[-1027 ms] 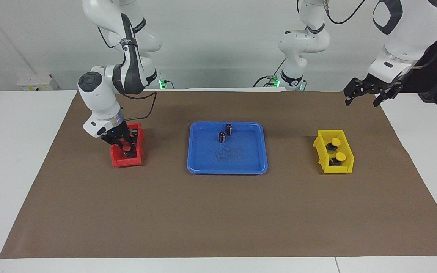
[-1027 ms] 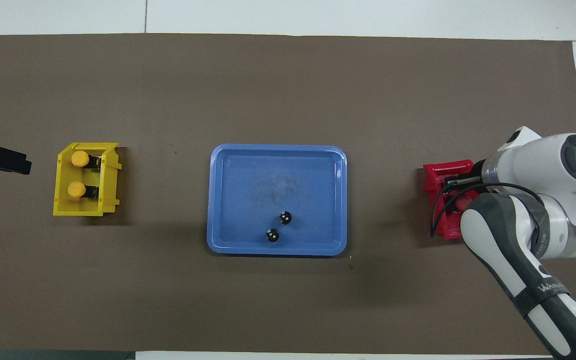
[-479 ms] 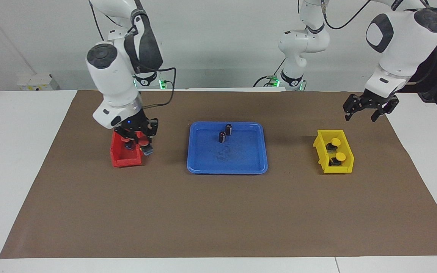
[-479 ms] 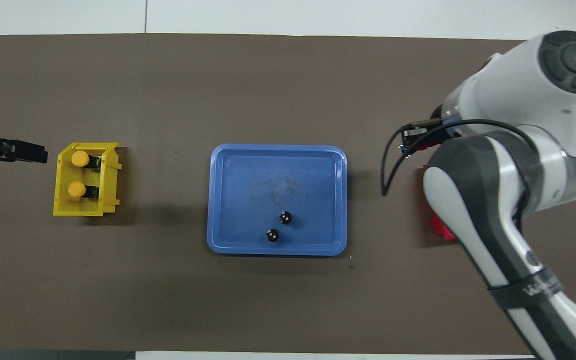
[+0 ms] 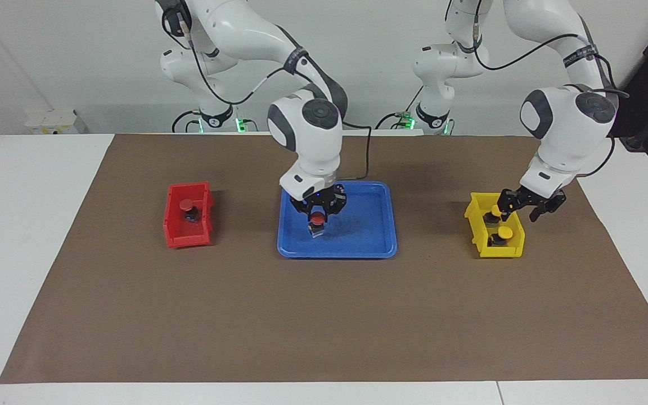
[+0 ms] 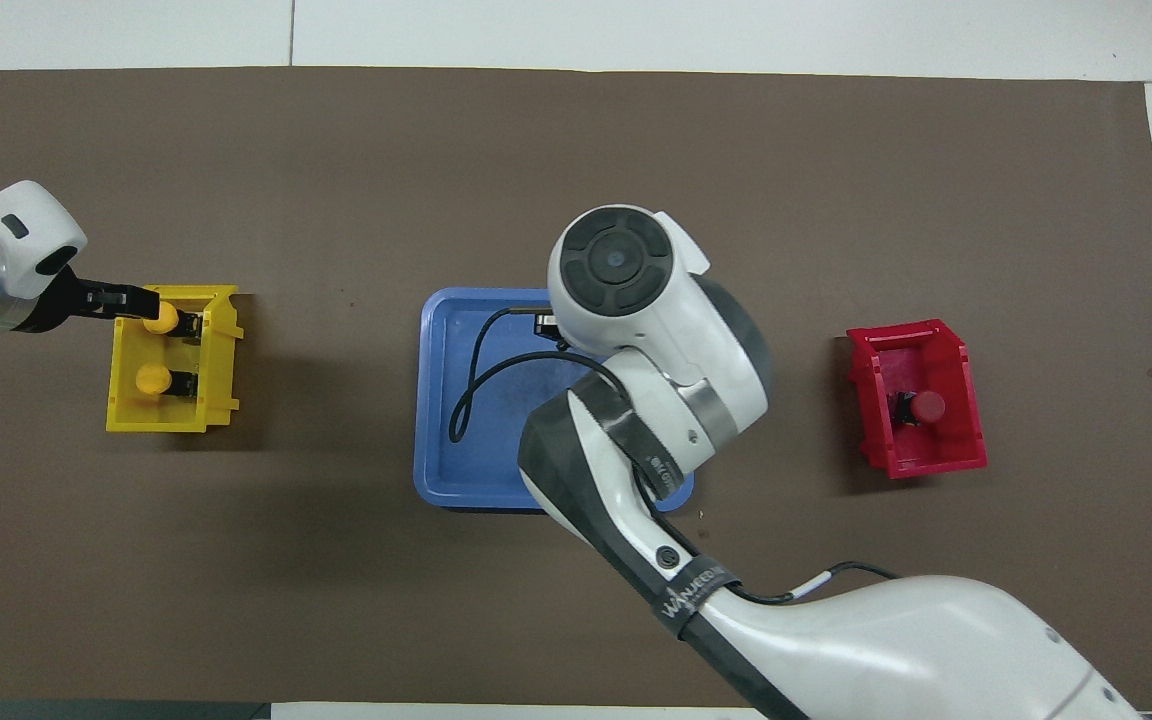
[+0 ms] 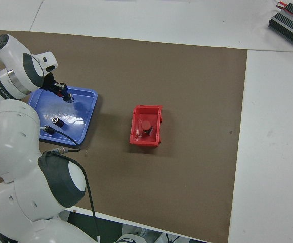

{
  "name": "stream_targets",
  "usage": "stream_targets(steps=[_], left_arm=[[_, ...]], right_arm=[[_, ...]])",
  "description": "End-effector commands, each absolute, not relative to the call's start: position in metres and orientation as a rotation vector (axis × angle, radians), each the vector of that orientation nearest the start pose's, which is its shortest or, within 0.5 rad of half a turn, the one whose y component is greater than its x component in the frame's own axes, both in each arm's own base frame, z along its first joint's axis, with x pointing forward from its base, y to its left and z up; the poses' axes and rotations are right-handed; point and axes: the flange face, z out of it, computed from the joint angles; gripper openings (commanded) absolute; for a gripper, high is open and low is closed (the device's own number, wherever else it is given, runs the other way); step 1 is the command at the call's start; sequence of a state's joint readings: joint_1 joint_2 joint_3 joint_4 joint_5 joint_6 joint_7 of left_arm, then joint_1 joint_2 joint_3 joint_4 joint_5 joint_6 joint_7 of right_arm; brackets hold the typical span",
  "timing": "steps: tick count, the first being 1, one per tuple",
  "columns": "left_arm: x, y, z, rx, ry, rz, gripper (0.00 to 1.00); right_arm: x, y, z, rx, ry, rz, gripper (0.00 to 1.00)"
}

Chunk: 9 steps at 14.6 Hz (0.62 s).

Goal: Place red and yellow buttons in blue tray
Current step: 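Place the red button in the tray while the left gripper reaches yellow holder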

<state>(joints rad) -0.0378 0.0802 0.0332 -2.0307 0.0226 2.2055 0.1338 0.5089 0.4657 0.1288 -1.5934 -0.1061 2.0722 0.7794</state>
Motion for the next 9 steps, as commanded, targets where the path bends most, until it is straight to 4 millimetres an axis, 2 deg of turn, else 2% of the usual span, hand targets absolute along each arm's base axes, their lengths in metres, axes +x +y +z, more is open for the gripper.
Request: stream_targets(steps=[1, 2, 3, 5, 7, 9], left_arm=[[0.580, 0.002, 0.398, -3.112, 0.219, -0.159, 0.72], [0.579, 0.001, 0.390, -3.113, 0.216, -0.171, 0.72], [0.580, -0.001, 0.386, -3.113, 0.213, -0.200, 0.72], [0.578, -0.003, 0.377, -3.114, 0.218, -0.186, 0.72], [0.575, -0.004, 0.369, -3.115, 0.221, -0.167, 0.72], [0.575, -0.005, 0.370, -3.116, 0.223, -0.165, 0.72]], right_arm=[[0.562, 0.397, 0.367, -3.154, 0.181, -0.077, 0.14], [0.558, 0.402, 0.367, -3.147, 0.178, -0.078, 0.15], [0.556, 0.403, 0.363, -3.146, 0.208, -0.076, 0.21], [0.555, 0.401, 0.359, -3.149, 0.217, -0.068, 0.68], [0.561, 0.394, 0.363, -3.161, 0.229, -0.069, 1.00], [0.572, 0.378, 0.380, -3.165, 0.253, -0.081, 1.00]])
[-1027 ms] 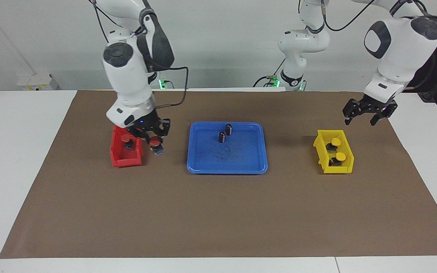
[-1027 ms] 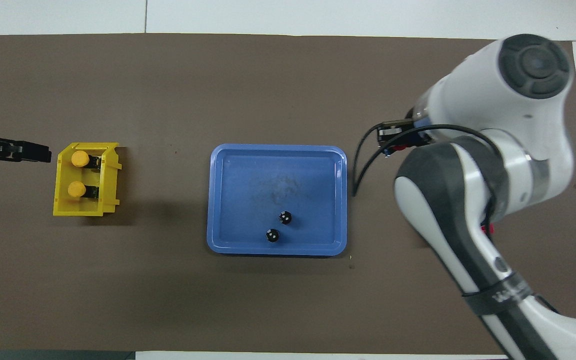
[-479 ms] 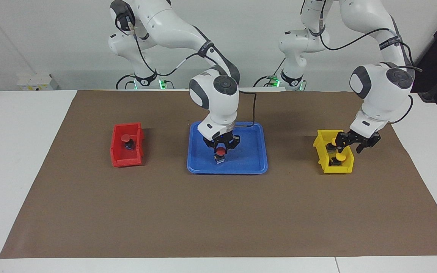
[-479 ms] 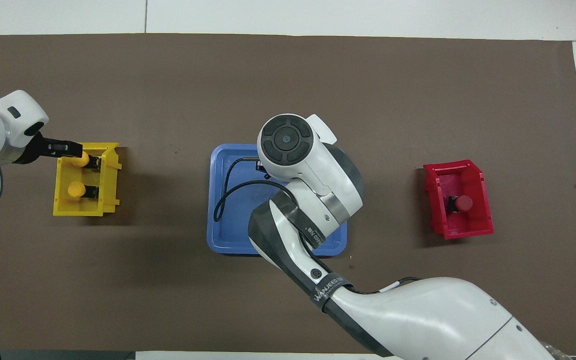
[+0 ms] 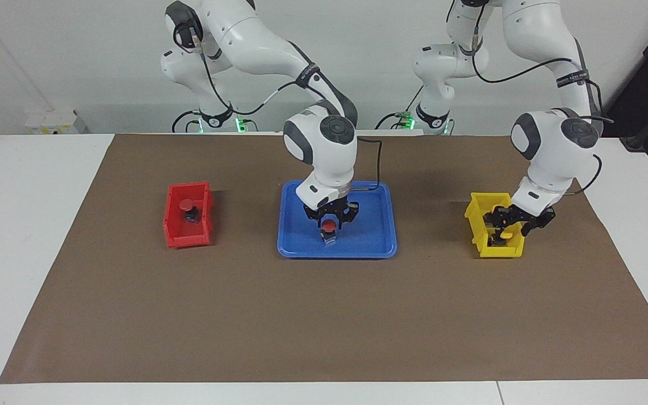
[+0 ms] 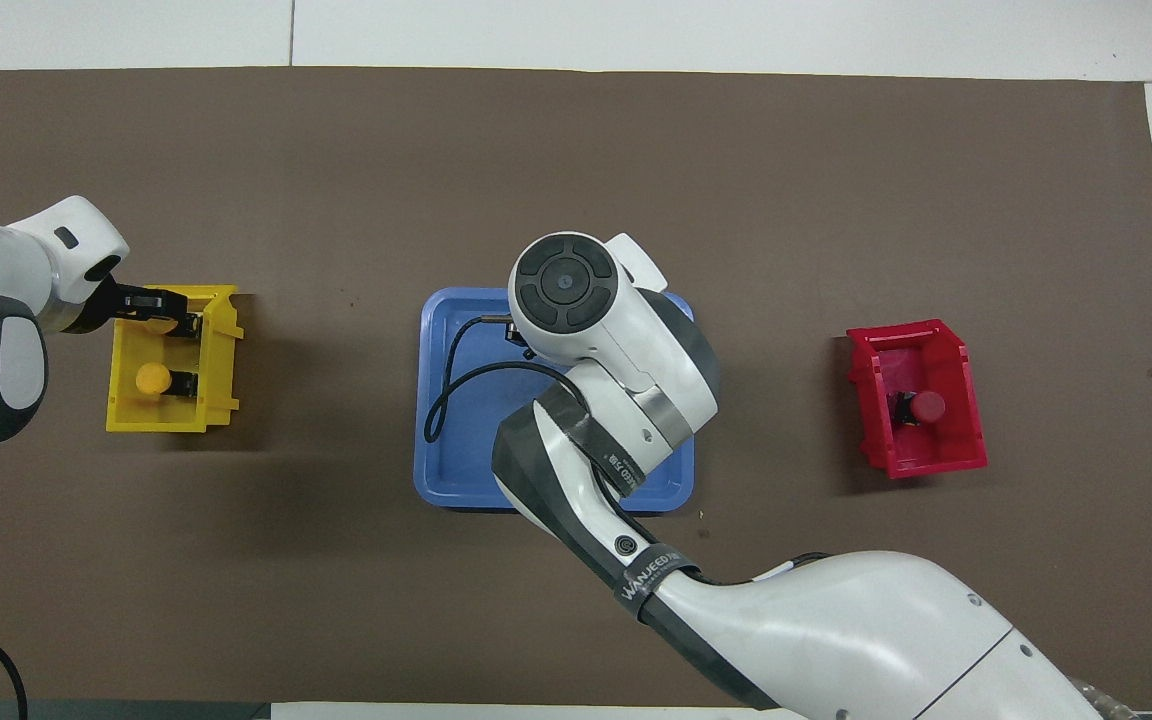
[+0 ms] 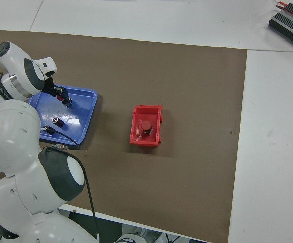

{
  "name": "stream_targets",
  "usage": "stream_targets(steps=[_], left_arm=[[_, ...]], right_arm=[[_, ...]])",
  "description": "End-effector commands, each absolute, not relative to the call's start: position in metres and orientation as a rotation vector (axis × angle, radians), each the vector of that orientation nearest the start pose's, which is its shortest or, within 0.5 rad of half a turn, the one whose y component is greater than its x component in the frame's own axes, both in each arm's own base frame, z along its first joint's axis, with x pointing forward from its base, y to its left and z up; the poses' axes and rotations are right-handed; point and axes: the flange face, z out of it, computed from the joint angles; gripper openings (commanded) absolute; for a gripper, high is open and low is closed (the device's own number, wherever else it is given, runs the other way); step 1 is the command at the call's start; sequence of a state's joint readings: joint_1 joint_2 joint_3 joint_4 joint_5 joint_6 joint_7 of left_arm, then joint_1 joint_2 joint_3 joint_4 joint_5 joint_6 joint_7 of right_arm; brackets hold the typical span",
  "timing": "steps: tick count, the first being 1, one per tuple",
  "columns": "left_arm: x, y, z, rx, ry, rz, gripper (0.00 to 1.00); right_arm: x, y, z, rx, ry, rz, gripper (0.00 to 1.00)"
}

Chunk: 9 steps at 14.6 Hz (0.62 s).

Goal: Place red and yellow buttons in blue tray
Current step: 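Place the red button in the tray while the left gripper reaches yellow holder, then grasp a yellow button with the left gripper while the right gripper returns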

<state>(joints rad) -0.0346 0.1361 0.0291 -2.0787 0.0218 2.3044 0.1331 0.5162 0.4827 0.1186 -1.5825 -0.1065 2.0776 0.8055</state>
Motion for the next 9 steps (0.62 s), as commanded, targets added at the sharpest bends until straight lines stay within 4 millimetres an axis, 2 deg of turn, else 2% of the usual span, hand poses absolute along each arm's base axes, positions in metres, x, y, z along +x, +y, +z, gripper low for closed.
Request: stream_targets(steps=[1, 3, 4, 5, 8, 9], left_arm=[[0.574, -0.006, 0.369, -3.117, 0.216, -0.160, 0.72], [0.574, -0.009, 0.369, -3.119, 0.202, -0.160, 0.72], [0.573, -0.010, 0.368, -3.120, 0.202, -0.158, 0.72], [0.570, -0.009, 0.365, -3.120, 0.199, -0.151, 0.70], [0.571, -0.009, 0.366, -3.118, 0.195, -0.179, 0.65], [0.571, -0.009, 0.366, -3.119, 0.192, -0.179, 0.56]], right_arm=[[0.583, 0.348, 0.403, -3.167, 0.249, -0.092, 1.00], [0.598, 0.268, 0.437, -3.180, 0.170, -0.079, 1.00], [0.595, 0.227, 0.451, -3.180, 0.131, -0.062, 1.00], [0.579, 0.193, 0.459, -3.155, 0.123, -0.020, 1.00], [0.532, 0.124, 0.444, -3.170, 0.075, 0.070, 1.00], [0.524, 0.100, 0.436, -3.175, 0.057, 0.095, 1.00]])
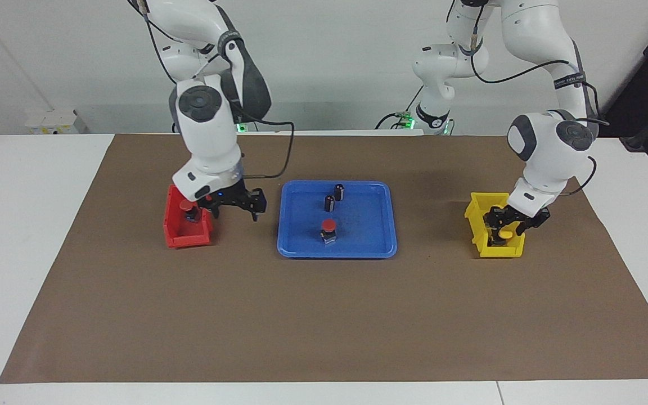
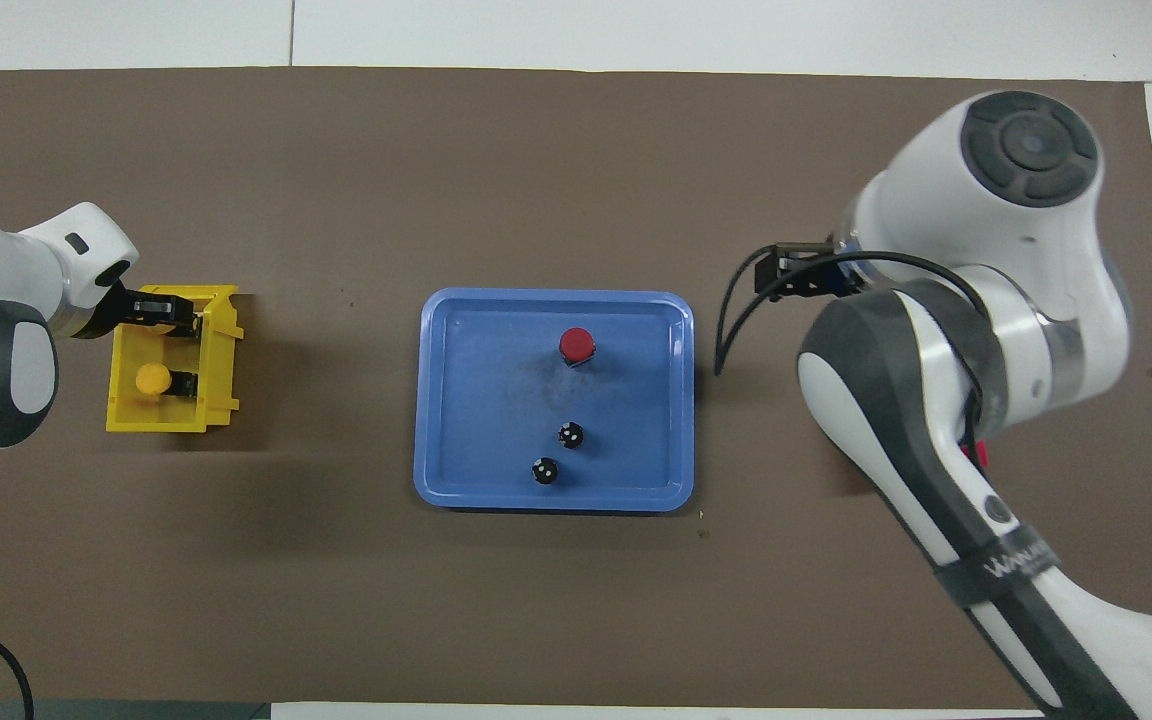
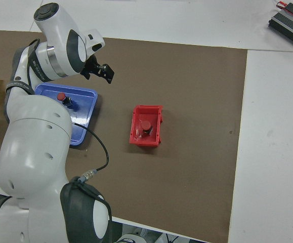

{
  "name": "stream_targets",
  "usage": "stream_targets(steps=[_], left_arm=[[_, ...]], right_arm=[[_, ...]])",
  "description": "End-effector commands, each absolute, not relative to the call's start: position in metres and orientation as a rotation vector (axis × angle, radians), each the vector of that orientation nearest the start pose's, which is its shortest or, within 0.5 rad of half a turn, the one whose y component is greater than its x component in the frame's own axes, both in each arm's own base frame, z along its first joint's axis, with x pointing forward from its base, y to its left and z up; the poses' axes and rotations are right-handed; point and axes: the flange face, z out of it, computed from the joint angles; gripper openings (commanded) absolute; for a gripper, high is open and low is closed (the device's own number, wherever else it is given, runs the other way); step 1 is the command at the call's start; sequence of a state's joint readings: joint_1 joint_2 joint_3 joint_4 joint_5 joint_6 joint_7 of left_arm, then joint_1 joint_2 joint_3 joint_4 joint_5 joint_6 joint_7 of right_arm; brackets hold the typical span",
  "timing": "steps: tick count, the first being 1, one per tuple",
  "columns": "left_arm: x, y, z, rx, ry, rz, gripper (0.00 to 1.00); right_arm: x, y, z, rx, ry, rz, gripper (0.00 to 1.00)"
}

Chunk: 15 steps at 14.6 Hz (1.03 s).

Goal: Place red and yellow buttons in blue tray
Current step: 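Grasp a yellow button with the left gripper while the right gripper returns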

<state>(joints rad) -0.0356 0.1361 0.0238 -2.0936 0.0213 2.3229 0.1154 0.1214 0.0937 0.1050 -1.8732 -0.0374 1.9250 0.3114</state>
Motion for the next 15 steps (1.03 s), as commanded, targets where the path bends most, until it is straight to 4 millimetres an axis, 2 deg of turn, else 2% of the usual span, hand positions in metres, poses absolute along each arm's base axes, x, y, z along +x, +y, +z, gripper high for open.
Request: stream_targets(steps=[1, 2, 3, 5, 6, 7, 8, 10, 11, 12, 14, 15], left_arm=[[0.571, -0.009, 0.366, -3.120, 0.173, -0.182, 0.33], [0.571, -0.009, 0.365, -3.123, 0.140, -0.177, 0.11], [0.574, -0.009, 0.367, -3.124, 0.133, -0.173, 0.01], [0.586, -0.013, 0.394, -3.118, 0.157, -0.165, 0.01], [0.594, -0.019, 0.419, -3.099, 0.188, -0.131, 0.01], [0.603, -0.021, 0.458, -3.053, 0.220, -0.095, 0.01], [0.612, -0.031, 0.481, -3.032, 0.237, -0.040, 0.01], [0.615, -0.073, 0.520, -3.022, 0.213, -0.015, 0.01], [0.607, -0.108, 0.526, -3.019, 0.233, 0.027, 0.01], [0.600, -0.136, 0.524, -3.019, 0.204, 0.043, 0.01], [0.565, -0.226, 0.508, -3.025, 0.082, 0.008, 0.01], [0.546, -0.262, 0.501, -3.036, 0.071, -0.033, 0.01]], right_arm=[[0.521, 0.070, 0.428, -3.174, 0.044, 0.105, 1.00], [0.520, 0.044, 0.421, -3.170, 0.016, 0.075, 1.00], [0.521, 0.029, 0.417, -3.166, -0.039, 0.052, 1.00], [0.513, 0.023, 0.411, -3.166, -0.083, 0.068, 0.97], [0.510, 0.022, 0.407, -3.166, -0.088, 0.078, 0.90], [0.506, 0.018, 0.403, -3.166, -0.088, 0.090, 0.81], [0.502, 0.012, 0.399, -3.166, -0.090, 0.060, 0.75], [0.492, 0.002, 0.383, -3.164, -0.098, 0.026, 0.70], [0.486, 0.002, 0.379, -3.165, -0.120, 0.010, 0.70], [0.484, 0.001, 0.376, -3.165, -0.135, 0.005, 0.68], [0.483, -0.002, 0.367, -3.164, -0.126, 0.005, 0.68], [0.481, -0.002, 0.361, -3.164, -0.124, -0.012, 0.68]])
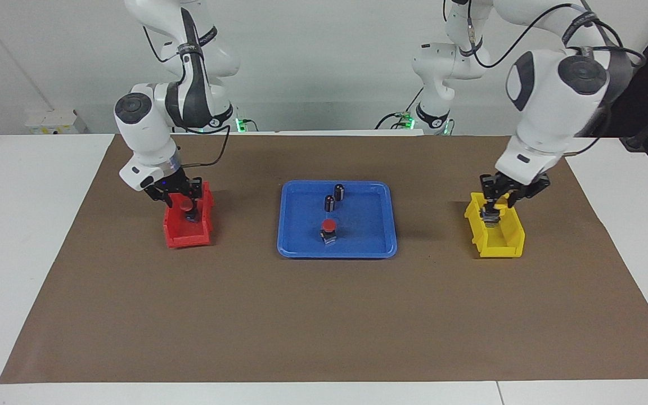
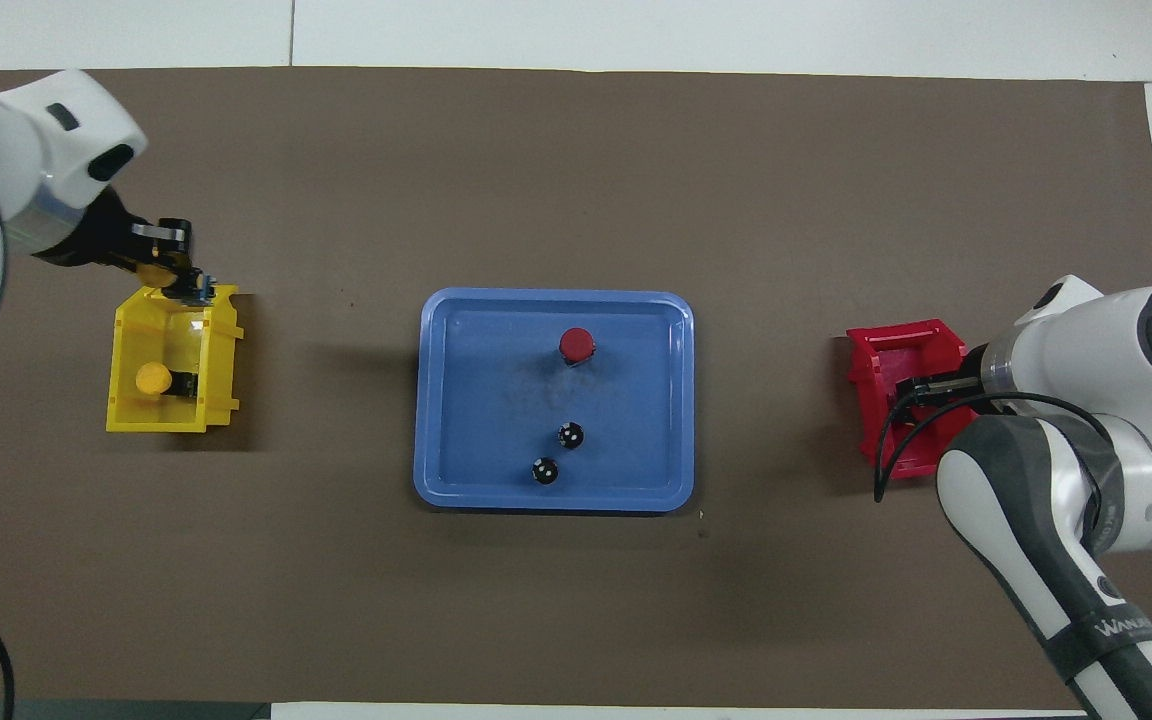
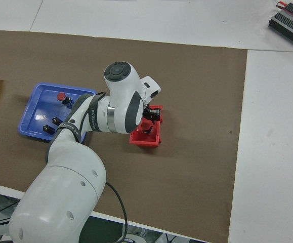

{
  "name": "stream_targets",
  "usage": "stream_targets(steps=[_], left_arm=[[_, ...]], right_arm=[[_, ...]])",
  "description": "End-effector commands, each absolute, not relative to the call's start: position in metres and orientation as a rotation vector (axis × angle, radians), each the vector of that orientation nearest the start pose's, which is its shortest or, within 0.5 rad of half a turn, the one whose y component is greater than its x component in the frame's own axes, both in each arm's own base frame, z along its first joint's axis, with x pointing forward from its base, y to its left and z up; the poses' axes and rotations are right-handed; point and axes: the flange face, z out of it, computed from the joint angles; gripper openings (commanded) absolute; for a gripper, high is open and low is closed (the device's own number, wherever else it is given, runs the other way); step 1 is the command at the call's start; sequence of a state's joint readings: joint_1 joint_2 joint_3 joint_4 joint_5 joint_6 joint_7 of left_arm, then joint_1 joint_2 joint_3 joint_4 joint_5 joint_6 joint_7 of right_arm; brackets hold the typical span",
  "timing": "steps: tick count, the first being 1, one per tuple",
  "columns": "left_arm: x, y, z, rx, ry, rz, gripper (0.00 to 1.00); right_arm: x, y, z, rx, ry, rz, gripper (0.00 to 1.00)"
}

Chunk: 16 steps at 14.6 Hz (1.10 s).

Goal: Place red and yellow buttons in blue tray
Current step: 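Grasp a yellow button with the left gripper while the right gripper returns, then place the yellow button in the tray while the right gripper grasps red button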

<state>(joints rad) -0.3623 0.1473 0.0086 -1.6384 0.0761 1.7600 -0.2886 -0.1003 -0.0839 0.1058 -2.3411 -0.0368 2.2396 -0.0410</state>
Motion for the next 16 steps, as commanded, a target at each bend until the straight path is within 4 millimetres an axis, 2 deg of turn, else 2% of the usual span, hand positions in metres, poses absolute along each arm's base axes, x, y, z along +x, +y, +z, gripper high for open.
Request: stream_targets(steps=[1, 3, 5, 7, 11, 13, 16], left_arm=[[0.527, -0.298, 0.488, -3.036, 0.097, -0.030, 0.01], [0.506, -0.335, 0.463, -3.066, 0.101, -0.048, 0.01], [0.498, -0.346, 0.434, -3.132, 0.103, -0.048, 0.01], [0.490, -0.370, 0.411, -3.141, 0.144, -0.058, 0.01], [0.500, -0.381, 0.386, -3.152, 0.145, -0.082, 0.01], [0.500, -0.387, 0.377, -3.159, 0.112, -0.076, 0.01], [0.501, -0.401, 0.370, -3.190, 0.082, -0.086, 0.01]], right_arm=[[0.477, -0.002, 0.357, -3.164, -0.127, -0.021, 0.68], [0.471, -0.002, 0.351, -3.165, -0.132, -0.009, 0.66], [0.468, -0.001, 0.347, -3.164, -0.133, -0.033, 0.64], [0.465, -0.002, 0.340, -3.164, -0.149, -0.019, 0.60], [0.472, 0.002, 0.346, -3.162, -0.162, -0.033, 0.39], [0.492, 0.005, 0.364, -3.159, -0.173, -0.010, 0.37], [0.523, 0.006, 0.414, -3.151, -0.216, 0.075, 0.37]])
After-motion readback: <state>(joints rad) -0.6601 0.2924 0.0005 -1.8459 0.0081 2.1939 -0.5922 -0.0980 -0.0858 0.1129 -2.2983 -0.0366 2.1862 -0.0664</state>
